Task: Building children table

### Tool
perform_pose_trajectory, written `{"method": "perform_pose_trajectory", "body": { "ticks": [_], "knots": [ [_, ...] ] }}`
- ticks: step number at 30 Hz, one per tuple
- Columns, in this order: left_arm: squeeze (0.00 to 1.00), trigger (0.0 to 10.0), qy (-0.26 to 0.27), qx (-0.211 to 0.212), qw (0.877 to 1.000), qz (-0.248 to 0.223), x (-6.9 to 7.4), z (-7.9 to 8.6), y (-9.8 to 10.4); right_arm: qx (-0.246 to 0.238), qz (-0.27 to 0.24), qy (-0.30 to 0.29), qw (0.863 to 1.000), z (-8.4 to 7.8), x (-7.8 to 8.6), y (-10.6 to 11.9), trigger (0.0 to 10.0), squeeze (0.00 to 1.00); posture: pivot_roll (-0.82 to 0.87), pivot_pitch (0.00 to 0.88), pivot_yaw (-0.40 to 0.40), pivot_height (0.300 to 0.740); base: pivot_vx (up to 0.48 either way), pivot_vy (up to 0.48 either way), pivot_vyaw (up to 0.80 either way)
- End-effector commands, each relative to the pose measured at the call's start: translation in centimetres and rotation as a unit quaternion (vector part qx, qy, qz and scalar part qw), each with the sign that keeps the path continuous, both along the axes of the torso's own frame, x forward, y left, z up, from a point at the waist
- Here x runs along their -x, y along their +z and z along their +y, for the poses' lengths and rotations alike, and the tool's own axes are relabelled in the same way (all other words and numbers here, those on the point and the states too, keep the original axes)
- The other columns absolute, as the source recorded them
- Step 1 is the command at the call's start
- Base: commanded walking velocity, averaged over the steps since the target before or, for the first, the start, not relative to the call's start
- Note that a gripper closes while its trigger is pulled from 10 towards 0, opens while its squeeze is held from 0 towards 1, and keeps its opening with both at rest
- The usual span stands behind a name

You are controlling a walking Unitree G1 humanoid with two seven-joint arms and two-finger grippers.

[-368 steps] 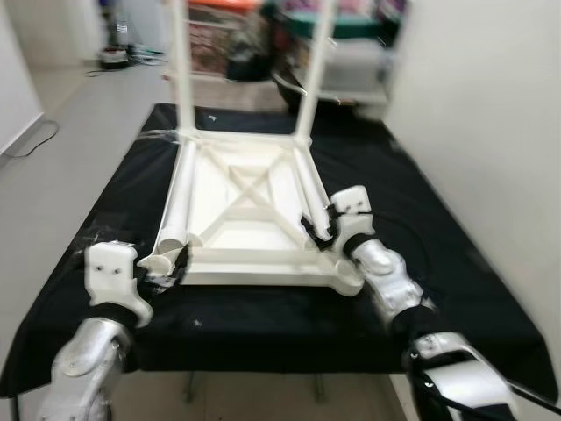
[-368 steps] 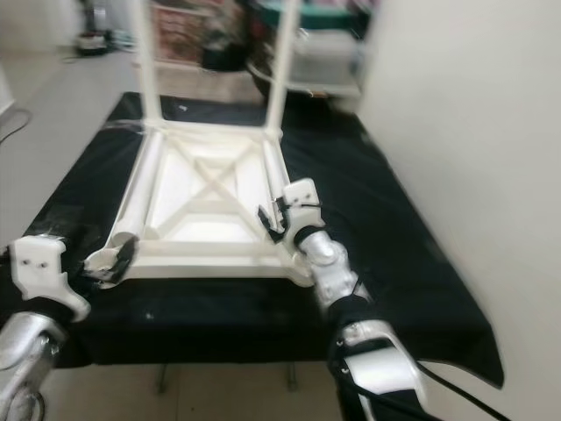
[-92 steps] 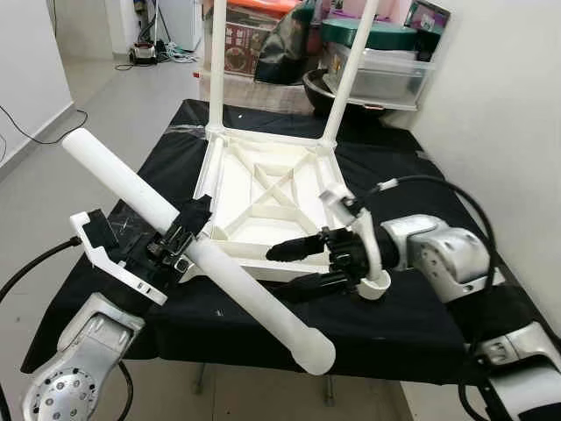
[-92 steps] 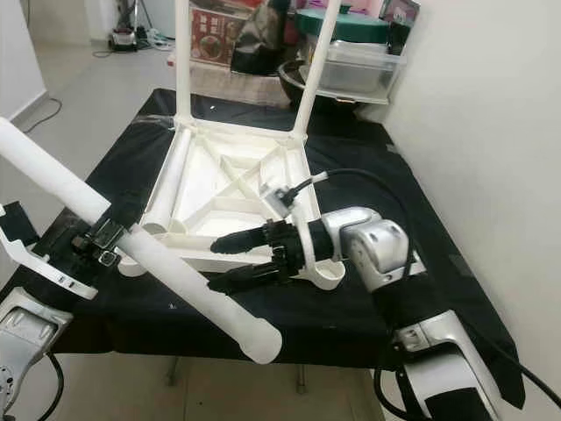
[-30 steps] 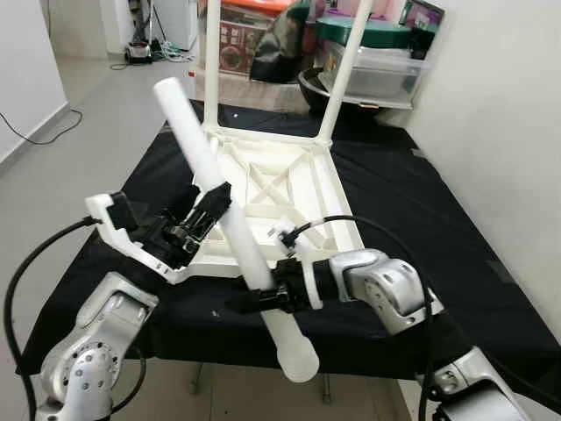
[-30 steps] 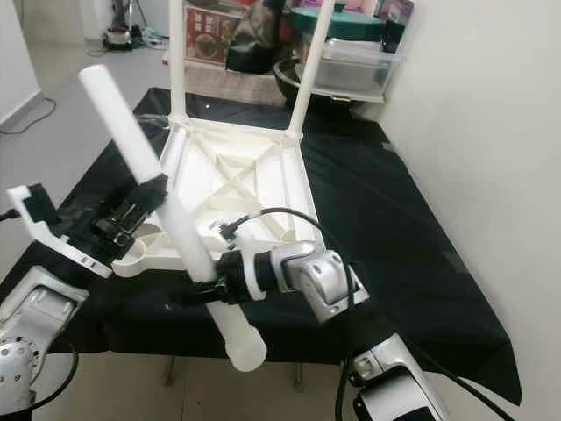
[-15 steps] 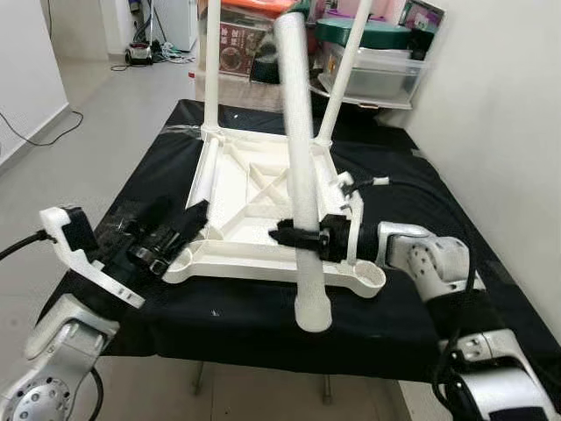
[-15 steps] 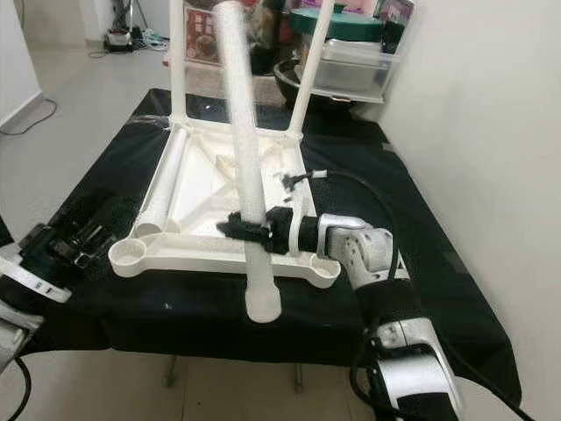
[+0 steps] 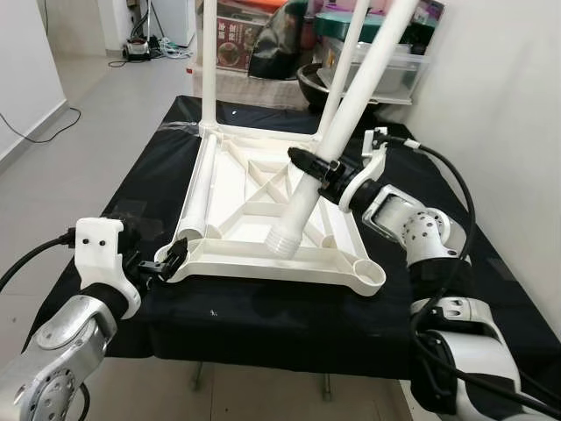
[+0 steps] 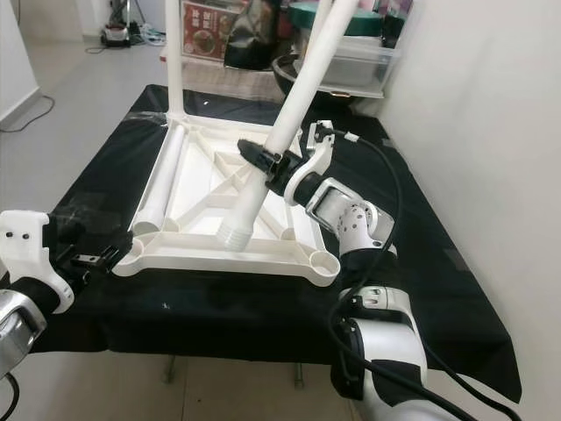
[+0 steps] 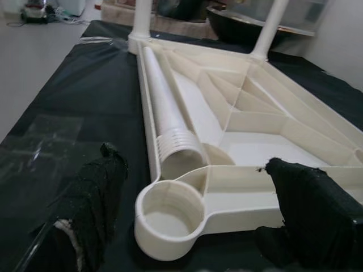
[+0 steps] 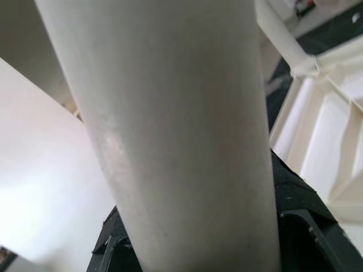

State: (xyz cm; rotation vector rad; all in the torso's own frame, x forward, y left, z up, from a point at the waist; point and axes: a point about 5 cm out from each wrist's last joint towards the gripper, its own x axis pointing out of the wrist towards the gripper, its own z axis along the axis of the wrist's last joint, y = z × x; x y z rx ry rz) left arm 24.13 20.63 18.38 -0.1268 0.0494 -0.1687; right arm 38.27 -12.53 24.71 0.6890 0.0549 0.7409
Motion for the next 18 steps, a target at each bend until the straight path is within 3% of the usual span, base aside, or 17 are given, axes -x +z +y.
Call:
{"method": "perform_pose_trajectory", "body": {
  "ticks": [1,10,18],
  "knots": [
    [0.00,10.0,-0.003,0.008,1.000,0.016,0.2,0.0,-0.5,-0.011,-0.012,-0.006,1.000,0.0,0.0,0.6,10.0,0.00,0.12,0.000,-0.133,0.740,0.000,0.000,0.00],
    [0.00,10.0,0.014,0.006,0.998,0.066,0.3,0.7,-1.6,-0.012,-0.016,-0.019,1.000,0.5,-0.1,0.4,10.0,0.00,0.12,0.000,-0.130,0.740,0.000,0.000,0.00],
    [0.00,10.0,0.020,-0.004,0.999,0.049,0.1,0.5,-1.6,0.018,-0.033,-0.048,0.998,0.6,-0.1,0.1,10.0,0.00,0.12,0.000,-0.128,0.740,0.000,0.000,0.00]
  ]
}}
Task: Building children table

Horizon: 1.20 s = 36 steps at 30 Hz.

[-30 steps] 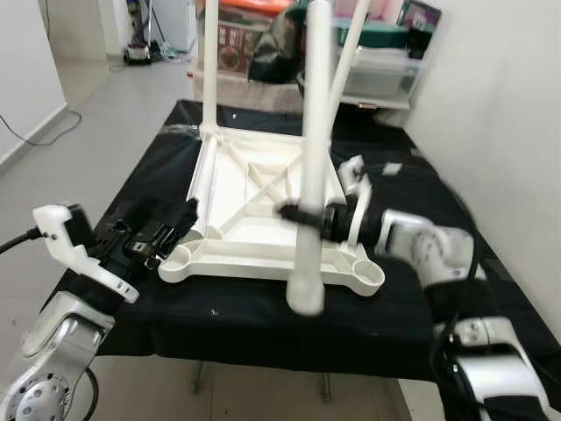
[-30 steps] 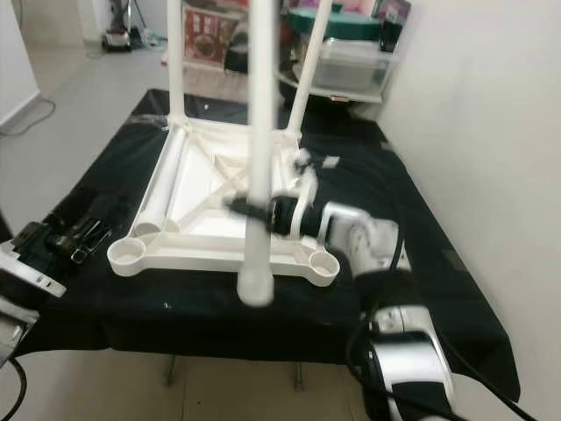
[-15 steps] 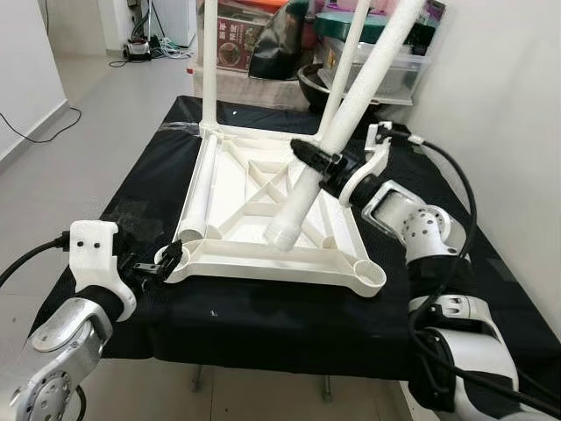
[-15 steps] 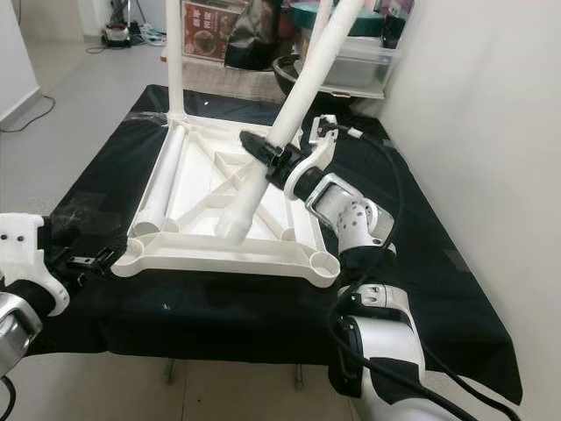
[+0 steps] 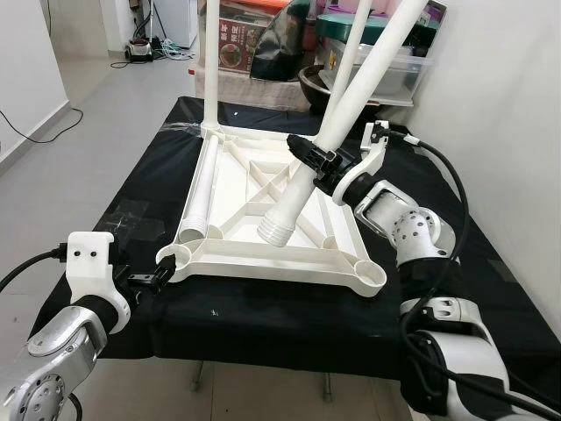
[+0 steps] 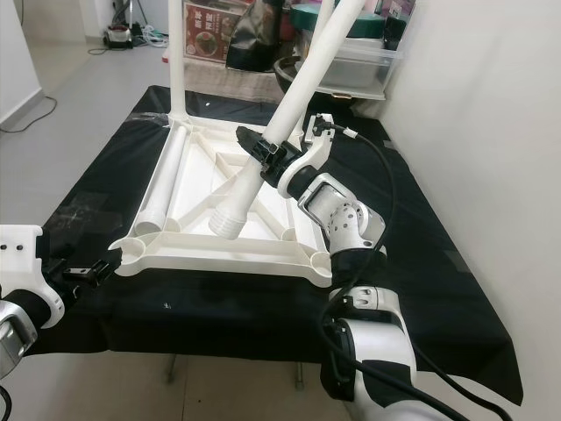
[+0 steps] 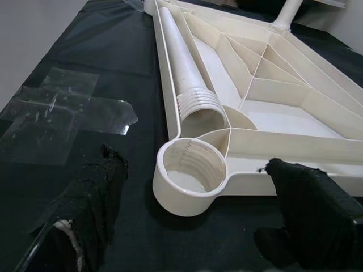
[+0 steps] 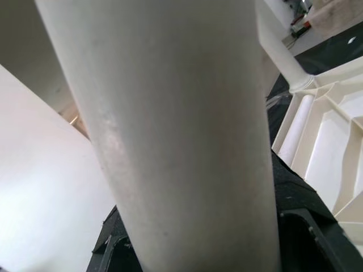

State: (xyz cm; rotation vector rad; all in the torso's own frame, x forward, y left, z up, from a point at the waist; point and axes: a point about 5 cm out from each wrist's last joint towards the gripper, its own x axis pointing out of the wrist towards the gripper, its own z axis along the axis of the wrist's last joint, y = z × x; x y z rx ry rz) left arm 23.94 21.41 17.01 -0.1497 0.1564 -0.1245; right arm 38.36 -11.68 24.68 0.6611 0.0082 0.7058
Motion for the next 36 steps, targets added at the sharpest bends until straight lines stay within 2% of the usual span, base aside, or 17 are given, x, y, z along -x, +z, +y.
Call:
{"method": "perform_pose_trajectory", "body": {
  "ticks": [1,3,4,8,11,12,13,14,15,17,18,19,22,27,29,31,36],
  "knots": [
    [0.00,10.0,0.000,-0.010,1.000,-0.006,-0.1,-0.3,-0.3,0.012,-0.013,-0.023,1.000,-0.3,0.0,0.1,10.0,0.00,0.12,0.000,-0.128,0.740,0.000,0.000,0.00],
    [0.00,10.0,-0.001,-0.028,0.999,-0.021,-0.1,-0.5,-0.2,0.021,-0.017,-0.038,0.999,-0.3,-0.1,0.0,10.0,0.00,0.12,0.000,-0.128,0.740,0.000,0.000,0.00],
    [0.00,10.0,-0.004,-0.049,0.998,-0.032,-0.1,-0.7,-0.1,0.029,-0.018,-0.051,0.998,-0.2,-0.2,-0.1,10.0,0.00,0.12,0.000,-0.127,0.740,0.000,0.000,0.00],
    [0.00,10.0,-0.029,-0.046,0.997,-0.048,0.0,-1.3,0.1,0.041,-0.023,-0.060,0.997,0.5,0.0,-0.3,10.0,0.00,0.11,0.000,-0.128,0.740,0.000,0.000,0.00],
    [0.00,10.0,-0.128,-0.078,0.986,-0.068,0.0,-3.3,0.6,0.042,-0.034,-0.031,0.998,3.7,0.9,0.0,10.0,0.00,0.11,0.000,-0.127,0.740,0.000,0.000,0.00],
    [0.00,10.0,-0.146,-0.090,0.982,-0.072,0.0,-3.7,0.7,0.041,-0.040,-0.022,0.998,4.4,1.2,0.1,10.0,0.00,0.11,0.000,-0.126,0.740,0.000,0.000,0.00],
    [0.00,10.0,-0.146,-0.090,0.982,-0.072,0.0,-3.7,0.7,0.041,-0.040,-0.022,0.998,4.4,1.2,0.1,10.0,0.00,0.11,0.000,-0.126,0.740,0.000,0.000,0.00],
    [0.00,10.0,-0.163,-0.108,0.978,-0.072,-0.3,-4.1,0.8,0.037,-0.048,0.001,0.998,5.6,1.7,0.4,10.0,0.00,0.11,0.000,-0.126,0.740,0.000,0.000,0.00],
    [0.00,10.0,-0.187,-0.132,0.971,-0.074,-1.1,-4.9,0.9,0.027,-0.072,0.046,0.996,7.9,2.7,1.3,10.0,0.00,0.11,0.000,-0.123,0.740,0.000,0.000,0.00],
    [0.00,10.0,-0.187,-0.132,0.971,-0.074,-1.1,-4.9,0.9,0.027,-0.072,0.046,0.996,7.9,2.7,1.3,10.0,0.00,0.11,0.000,-0.123,0.740,0.000,0.000,0.00],
    [0.00,10.0,-0.202,-0.137,0.967,-0.075,-1.4,-5.3,1.0,0.024,-0.082,0.062,0.994,8.8,3.2,1.7,10.0,0.00,0.11,0.000,-0.123,0.740,0.000,0.000,0.00],
    [0.00,10.0,-0.202,-0.137,0.967,-0.075,-1.4,-5.3,1.0,0.024,-0.082,0.062,0.994,8.8,3.2,1.7,10.0,0.00,0.11,0.000,-0.123,0.740,0.000,0.000,0.00],
    [0.00,10.0,-0.210,-0.156,0.961,-0.085,-2.2,-5.8,1.1,0.022,-0.110,0.087,0.990,10.4,4.0,2.4,10.0,0.00,0.10,0.000,-0.121,0.740,0.000,0.000,0.00],
    [0.00,10.0,-0.199,-0.163,0.962,-0.088,-2.5,-5.7,1.1,0.020,-0.121,0.100,0.987,10.7,4.5,2.7,10.0,0.00,0.10,0.000,-0.118,0.740,0.000,0.000,0.00],
    [0.00,10.0,-0.195,-0.156,0.964,-0.094,-2.8,-5.8,1.2,0.019,-0.135,0.123,0.983,11.1,5.5,2.8,10.0,0.00,0.09,0.000,-0.122,0.740,0.000,0.000,0.00],
    [0.00,10.0,-0.195,-0.156,0.964,-0.094,-2.8,-5.8,1.2,0.019,-0.135,0.123,0.983,11.1,5.5,2.8,10.0,0.00,0.09,0.000,-0.122,0.740,0.000,0.000,0.00],
    [0.00,10.0,-0.209,-0.146,0.961,-0.111,-3.3,-6.6,1.8,0.029,-0.148,0.153,0.977,11.7,6.8,2.4,10.0,0.00,0.09,0.000,-0.119,0.740,0.000,0.000,0.00]
  ]
}}
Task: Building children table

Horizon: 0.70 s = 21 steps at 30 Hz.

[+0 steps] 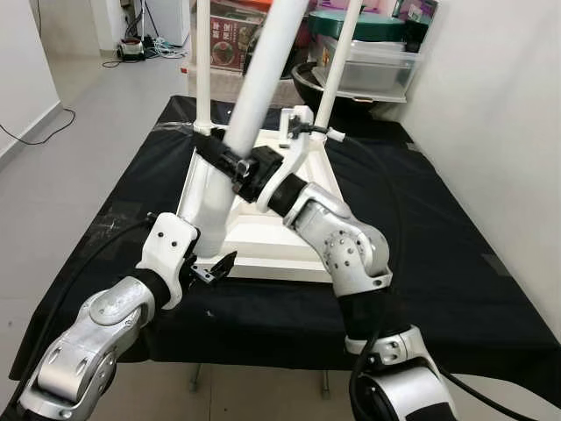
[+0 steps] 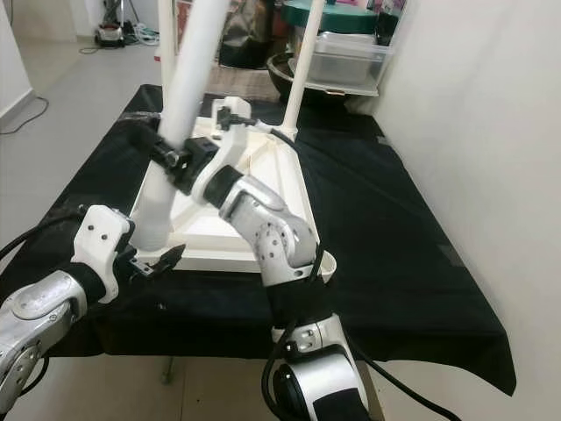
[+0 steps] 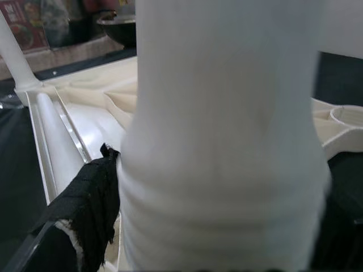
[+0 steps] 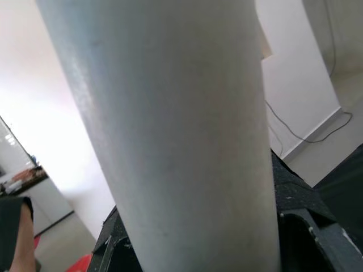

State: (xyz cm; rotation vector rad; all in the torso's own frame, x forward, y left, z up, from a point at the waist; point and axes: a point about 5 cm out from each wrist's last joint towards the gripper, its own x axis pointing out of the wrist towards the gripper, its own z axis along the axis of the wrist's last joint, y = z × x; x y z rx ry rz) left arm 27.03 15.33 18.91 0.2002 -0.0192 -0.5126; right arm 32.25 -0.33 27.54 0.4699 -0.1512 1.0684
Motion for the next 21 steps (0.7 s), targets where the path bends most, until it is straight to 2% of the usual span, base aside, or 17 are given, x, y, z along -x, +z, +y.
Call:
{"method": "perform_pose_trajectory", "body": {
  "ticks": [1,9,10,11,21],
  "knots": [
    [0.00,10.0,-0.016,0.004,1.000,-0.005,-0.4,-0.8,0.1,-0.007,0.006,0.018,1.000,0.5,0.9,-0.6,10.0,0.00,0.09,0.000,-0.119,0.740,0.000,0.000,0.00],
    [0.00,10.0,-0.029,0.006,0.999,-0.011,-0.8,-1.4,0.3,-0.003,0.010,0.025,1.000,0.9,1.2,-1.1,10.0,0.00,0.10,0.000,-0.120,0.740,0.000,0.000,0.00],
    [0.00,2.1,-0.031,0.008,0.999,-0.007,-0.8,-1.5,0.2,-0.003,0.010,0.026,1.000,0.9,1.3,-1.1,10.0,0.00,0.10,0.000,-0.120,0.740,0.000,0.000,0.00],
    [0.00,0.0,-0.031,0.011,0.999,-0.001,-0.6,-1.4,-0.1,-0.003,0.010,0.027,1.000,0.9,1.4,-1.1,10.0,0.00,0.10,0.000,-0.117,0.740,0.000,0.000,0.00],
    [0.00,0.0,-0.036,0.009,0.999,0.012,0.1,-1.5,-1.0,-0.001,0.008,0.025,1.000,0.8,1.4,-1.0,10.0,0.00,0.10,0.000,-0.122,0.740,0.000,0.000,0.00]
  ]
}}
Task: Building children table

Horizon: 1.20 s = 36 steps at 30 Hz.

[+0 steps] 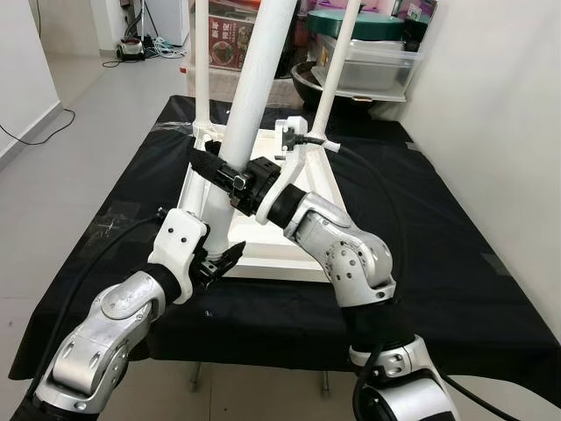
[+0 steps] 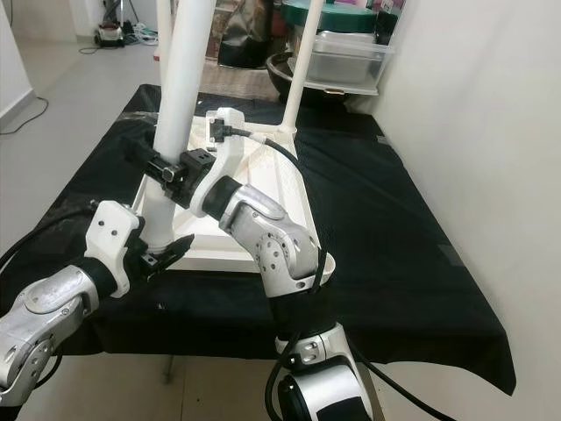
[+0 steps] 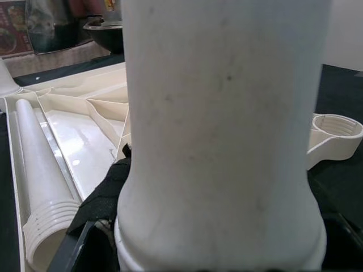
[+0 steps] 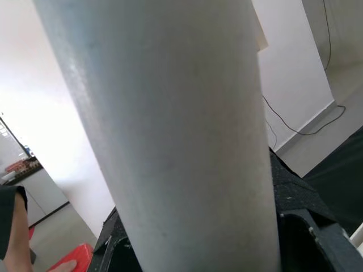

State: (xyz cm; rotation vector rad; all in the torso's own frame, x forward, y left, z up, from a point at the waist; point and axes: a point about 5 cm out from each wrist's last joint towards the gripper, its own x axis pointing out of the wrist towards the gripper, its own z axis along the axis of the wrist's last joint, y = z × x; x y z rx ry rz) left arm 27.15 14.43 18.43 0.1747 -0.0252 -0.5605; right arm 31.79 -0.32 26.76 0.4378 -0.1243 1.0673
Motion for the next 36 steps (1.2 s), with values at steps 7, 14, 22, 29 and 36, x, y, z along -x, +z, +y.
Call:
{"method": "perform_pose_trajectory", "body": {
  "ticks": [7,14,22,29,36],
  "knots": [
    [0.00,0.0,-0.060,-0.004,0.998,0.009,1.2,-0.9,-0.1,-0.031,0.000,0.033,0.999,0.4,0.8,-0.1,10.0,1.00,0.11,0.000,-0.126,0.740,0.000,0.000,0.00],
    [0.00,2.1,-0.149,-0.018,0.988,0.026,4.0,-0.8,0.0,-0.074,-0.020,0.207,0.975,-1.9,2.4,0.2,10.0,0.00,0.12,0.000,-0.125,0.740,0.000,0.000,0.00],
    [0.00,0.9,-0.190,-0.020,0.981,0.044,5.8,-0.7,-0.2,-0.049,-0.044,0.264,0.962,-2.3,3.3,-0.8,10.0,0.00,0.13,0.000,-0.131,0.740,0.000,0.000,0.00],
    [0.00,1.0,-0.204,-0.014,0.978,0.052,6.3,-0.8,-0.2,-0.046,-0.053,0.284,0.956,-2.5,3.6,-1.1,0.0,0.00,0.13,0.000,-0.129,0.740,0.000,0.000,0.00],
    [0.00,4.0,-0.213,-0.015,0.976,0.050,6.5,-0.7,-0.1,-0.054,-0.054,0.272,0.959,-2.6,3.4,-1.2,0.0,0.00,0.12,0.000,-0.121,0.740,0.000,0.000,0.00]
  ]
}}
